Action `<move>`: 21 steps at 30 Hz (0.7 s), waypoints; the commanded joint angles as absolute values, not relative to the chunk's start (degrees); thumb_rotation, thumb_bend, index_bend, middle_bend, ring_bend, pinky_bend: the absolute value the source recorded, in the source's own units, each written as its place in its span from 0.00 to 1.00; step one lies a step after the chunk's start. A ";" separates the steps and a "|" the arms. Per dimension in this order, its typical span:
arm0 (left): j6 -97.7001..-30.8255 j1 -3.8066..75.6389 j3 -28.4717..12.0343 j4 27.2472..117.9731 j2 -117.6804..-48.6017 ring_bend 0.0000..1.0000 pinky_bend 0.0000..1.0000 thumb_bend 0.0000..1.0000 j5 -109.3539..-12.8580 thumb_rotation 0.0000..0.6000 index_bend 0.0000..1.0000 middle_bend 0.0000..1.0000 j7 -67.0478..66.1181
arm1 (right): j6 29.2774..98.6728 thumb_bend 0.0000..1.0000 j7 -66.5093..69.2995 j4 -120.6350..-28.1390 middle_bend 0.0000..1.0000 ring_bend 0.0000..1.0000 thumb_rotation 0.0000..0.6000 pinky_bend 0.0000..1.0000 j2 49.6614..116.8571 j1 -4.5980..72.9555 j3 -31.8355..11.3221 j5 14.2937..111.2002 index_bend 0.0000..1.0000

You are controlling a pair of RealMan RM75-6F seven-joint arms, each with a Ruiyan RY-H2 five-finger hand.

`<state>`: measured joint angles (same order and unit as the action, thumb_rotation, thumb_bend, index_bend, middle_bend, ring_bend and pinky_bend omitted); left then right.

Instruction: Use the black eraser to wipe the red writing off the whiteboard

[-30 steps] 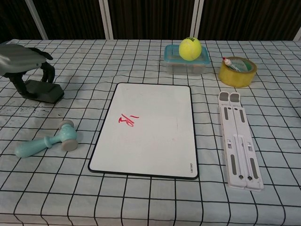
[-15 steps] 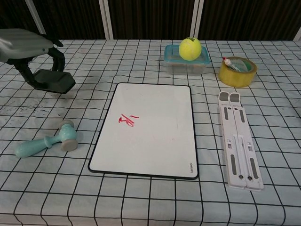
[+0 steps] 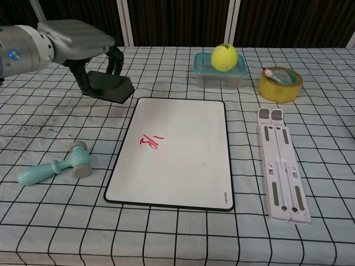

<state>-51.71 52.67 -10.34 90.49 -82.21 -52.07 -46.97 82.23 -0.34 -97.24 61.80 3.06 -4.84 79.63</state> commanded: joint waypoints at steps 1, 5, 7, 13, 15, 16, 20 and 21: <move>-53.75 55.16 -10.87 90.77 -86.46 0.01 0.05 0.34 -48.15 1.00 0.45 0.47 -50.33 | 82.27 0.07 -0.44 -97.21 0.11 0.20 1.00 0.21 61.84 3.05 -4.82 79.68 0.06; -54.54 56.78 -10.60 89.31 -89.55 0.01 0.05 0.34 -45.81 1.00 0.45 0.47 -52.71 | 82.35 0.07 -0.52 -97.15 0.11 0.20 1.00 0.21 61.87 3.03 -4.85 79.66 0.06; -54.75 57.38 -10.44 88.57 -90.97 0.01 0.05 0.34 -45.04 1.00 0.45 0.47 -53.29 | 82.36 0.07 -0.47 -97.14 0.11 0.20 1.00 0.21 61.88 2.97 -4.83 79.59 0.06; -55.30 58.64 -9.63 86.97 -93.99 0.01 0.05 0.34 -44.68 1.00 0.45 0.47 -54.21 | 82.46 0.07 -0.35 -97.12 0.11 0.20 1.00 0.21 61.81 2.92 -4.87 79.62 0.06; -55.64 59.07 -9.41 86.14 -94.84 0.01 0.05 0.34 -44.64 1.00 0.45 0.47 -54.79 | 82.44 0.07 -0.34 -97.14 0.11 0.20 1.00 0.21 61.80 2.95 -4.90 79.60 0.06; -55.81 59.28 -9.36 85.69 -95.31 0.01 0.05 0.34 -44.64 1.00 0.45 0.47 -54.97 | 82.41 0.07 -0.35 -97.16 0.11 0.20 1.00 0.21 61.78 2.96 -4.90 79.59 0.06; -55.71 59.85 -9.21 84.25 -96.92 0.01 0.05 0.34 -44.23 1.00 0.45 0.47 -54.91 | 82.48 0.07 -0.34 -97.20 0.11 0.20 1.00 0.21 61.78 2.92 -4.91 79.58 0.06; -55.59 59.97 -9.06 83.96 -97.21 0.01 0.05 0.34 -44.21 1.00 0.45 0.47 -54.91 | 82.49 0.07 -0.29 -97.23 0.11 0.20 1.00 0.21 61.77 2.91 -4.93 79.54 0.06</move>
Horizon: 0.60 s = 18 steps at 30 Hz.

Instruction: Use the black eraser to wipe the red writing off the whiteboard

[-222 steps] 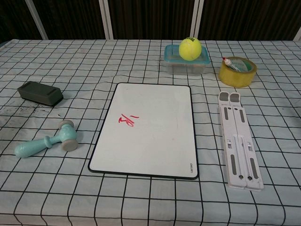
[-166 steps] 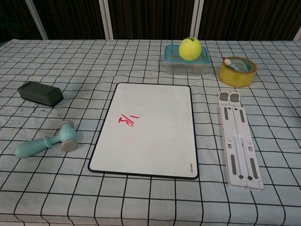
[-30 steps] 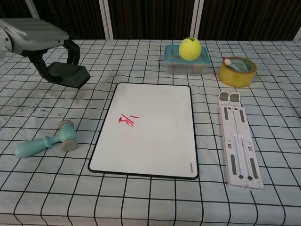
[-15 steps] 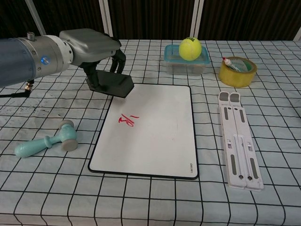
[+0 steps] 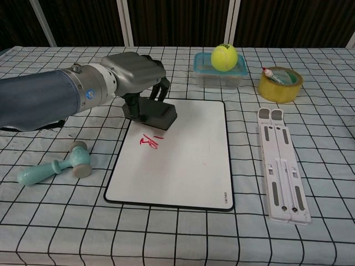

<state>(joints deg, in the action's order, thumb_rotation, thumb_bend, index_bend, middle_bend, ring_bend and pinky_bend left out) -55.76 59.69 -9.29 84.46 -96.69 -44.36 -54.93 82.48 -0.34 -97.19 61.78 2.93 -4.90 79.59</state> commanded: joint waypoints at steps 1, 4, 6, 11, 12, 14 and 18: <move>-55.35 60.10 -8.83 83.69 -97.45 0.01 0.05 0.34 -44.22 1.00 0.45 0.47 -54.95 | 82.49 0.07 -0.28 -97.24 0.11 0.20 1.00 0.21 61.75 2.92 -4.96 79.52 0.06; -54.59 60.36 -8.24 82.94 -97.96 0.01 0.05 0.34 -44.58 1.00 0.45 0.47 -54.49 | 82.42 0.07 -0.20 -97.25 0.11 0.20 1.00 0.21 61.69 2.91 -4.95 79.47 0.06; -54.26 60.42 -7.90 82.47 -98.19 0.01 0.05 0.34 -45.29 1.00 0.45 0.47 -53.94 | 82.45 0.07 -0.17 -97.23 0.11 0.20 1.00 0.21 61.67 2.89 -4.94 79.50 0.06; -53.73 60.38 -6.76 81.30 -98.70 0.01 0.05 0.34 -46.77 1.00 0.46 0.47 -52.99 | 82.53 0.07 -0.03 -97.12 0.11 0.20 1.00 0.21 61.72 2.80 -4.87 79.56 0.06; -53.70 60.38 -6.67 81.18 -98.80 0.01 0.05 0.34 -47.03 1.00 0.46 0.47 -52.79 | 82.52 0.07 -0.05 -97.09 0.11 0.20 1.00 0.21 61.73 2.81 -4.86 79.60 0.06; -53.66 60.37 -6.52 81.02 -98.97 0.01 0.05 0.34 -47.61 1.00 0.46 0.47 -52.29 | 82.56 0.07 -0.06 -97.07 0.11 0.20 1.00 0.21 61.74 2.81 -4.87 79.63 0.06; -53.34 60.27 -5.70 81.09 -98.99 0.01 0.05 0.34 -48.13 1.00 0.45 0.47 -52.10 | 82.53 0.07 0.04 -97.08 0.11 0.20 1.00 0.21 61.73 2.77 -4.86 79.57 0.06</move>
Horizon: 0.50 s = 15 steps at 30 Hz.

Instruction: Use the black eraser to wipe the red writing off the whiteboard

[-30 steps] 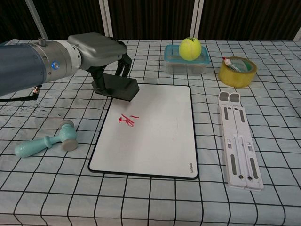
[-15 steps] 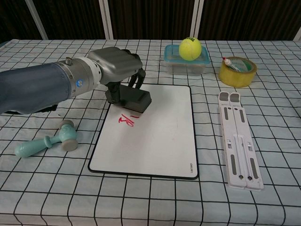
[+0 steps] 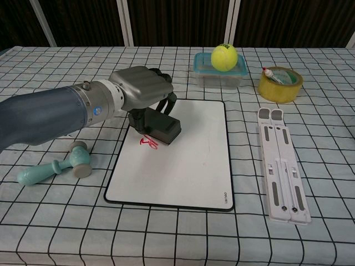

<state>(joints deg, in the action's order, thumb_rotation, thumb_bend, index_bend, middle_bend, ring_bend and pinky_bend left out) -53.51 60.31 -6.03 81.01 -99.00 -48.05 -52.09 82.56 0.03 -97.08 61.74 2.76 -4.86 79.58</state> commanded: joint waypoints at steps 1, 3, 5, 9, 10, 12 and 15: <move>-53.31 60.26 -5.52 81.21 -98.95 0.01 0.05 0.34 -48.11 1.00 0.46 0.47 -52.20 | 82.50 0.07 0.03 -97.07 0.11 0.20 1.00 0.21 61.72 2.79 -4.86 79.58 0.06; -53.19 60.23 -5.19 81.63 -98.85 0.01 0.05 0.34 -48.16 1.00 0.46 0.47 -52.25 | 82.54 0.07 0.03 -97.05 0.11 0.20 1.00 0.21 61.73 2.79 -4.87 79.63 0.06; -53.16 60.13 -4.89 82.21 -98.69 0.01 0.05 0.34 -48.22 1.00 0.46 0.47 -52.22 | 82.58 0.07 0.10 -97.06 0.11 0.20 1.00 0.21 61.73 2.75 -4.88 79.60 0.06; -53.14 59.84 -3.81 84.22 -97.85 0.01 0.05 0.34 -48.00 1.00 0.46 0.48 -52.77 | 82.52 0.07 0.13 -97.09 0.11 0.20 1.00 0.21 61.68 2.80 -4.93 79.58 0.06; -53.31 59.81 -3.43 84.77 -97.56 0.01 0.05 0.34 -47.99 1.00 0.46 0.48 -53.26 | 82.51 0.07 0.11 -97.10 0.11 0.20 1.00 0.21 61.67 2.83 -4.95 79.59 0.06; -53.79 59.71 -2.97 85.91 -97.07 0.01 0.05 0.34 -47.79 1.00 0.46 0.48 -54.00 | 82.46 0.07 0.08 -97.11 0.11 0.20 1.00 0.21 61.66 2.85 -4.95 79.59 0.06; -54.53 59.49 -2.60 87.73 -96.35 0.01 0.05 0.34 -47.08 1.00 0.46 0.48 -54.71 | 82.55 0.07 0.09 -97.13 0.11 0.20 1.00 0.21 61.66 2.81 -4.94 79.64 0.06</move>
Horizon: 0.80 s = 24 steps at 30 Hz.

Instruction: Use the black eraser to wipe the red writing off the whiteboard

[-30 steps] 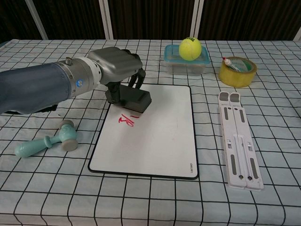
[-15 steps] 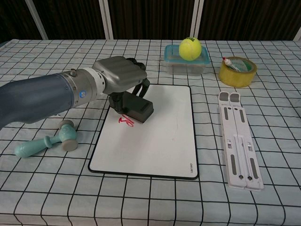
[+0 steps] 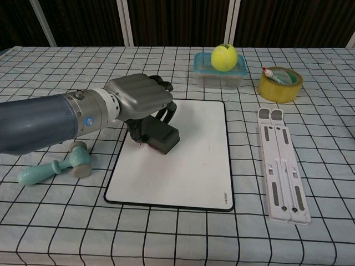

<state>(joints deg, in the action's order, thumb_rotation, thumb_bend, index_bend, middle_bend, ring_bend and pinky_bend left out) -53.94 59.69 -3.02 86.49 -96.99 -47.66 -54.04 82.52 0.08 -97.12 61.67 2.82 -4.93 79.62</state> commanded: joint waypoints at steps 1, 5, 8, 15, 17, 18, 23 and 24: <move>-54.72 59.44 -2.43 88.38 -96.07 0.01 0.06 0.34 -46.84 1.00 0.46 0.48 -54.98 | 82.57 0.07 0.10 -97.14 0.11 0.20 1.00 0.21 61.66 2.79 -4.93 79.63 0.06; -56.01 59.30 -0.59 92.61 -94.51 0.01 0.06 0.34 -45.25 1.00 0.46 0.48 -57.86 | 82.46 0.07 0.05 -97.15 0.11 0.20 1.00 0.21 61.71 2.86 -4.98 79.56 0.06; -56.69 59.48 -0.52 93.23 -94.71 0.01 0.06 0.34 -44.99 1.00 0.46 0.48 -58.53 | 82.50 0.07 0.06 -97.16 0.11 0.20 1.00 0.21 61.73 2.80 -4.92 79.58 0.06; -57.39 60.26 -1.15 90.57 -96.75 0.01 0.06 0.34 -45.46 1.00 0.46 0.48 -58.88 | 82.56 0.07 0.23 -97.10 0.11 0.20 1.00 0.21 61.74 2.79 -4.97 79.63 0.06; -57.20 60.42 -1.47 89.37 -97.29 0.01 0.06 0.34 -45.57 1.00 0.46 0.48 -58.49 | 82.51 0.07 0.26 -97.10 0.11 0.20 1.00 0.21 61.71 2.78 -4.93 79.63 0.06; -56.99 60.51 -1.63 88.75 -97.53 0.01 0.06 0.34 -45.62 1.00 0.46 0.48 -58.22 | 82.53 0.07 0.29 -97.08 0.11 0.20 1.00 0.21 61.71 2.77 -4.94 79.64 0.06; -55.75 61.07 -2.61 85.49 -98.88 0.01 0.06 0.34 -45.86 1.00 0.46 0.48 -56.77 | 82.52 0.07 0.30 -97.21 0.11 0.20 1.00 0.21 61.62 2.82 -5.02 79.62 0.06; -55.70 61.23 -2.96 84.80 -99.16 0.01 0.06 0.34 -46.03 1.00 0.46 0.48 -56.50 | 82.52 0.07 0.28 -97.24 0.11 0.20 1.00 0.21 61.62 2.84 -5.03 79.63 0.06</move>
<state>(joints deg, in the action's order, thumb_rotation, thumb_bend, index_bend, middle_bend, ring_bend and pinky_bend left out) -56.00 60.94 -2.44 85.65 -98.65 -45.81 -57.01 82.52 0.29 -97.22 61.63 2.83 -5.02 79.62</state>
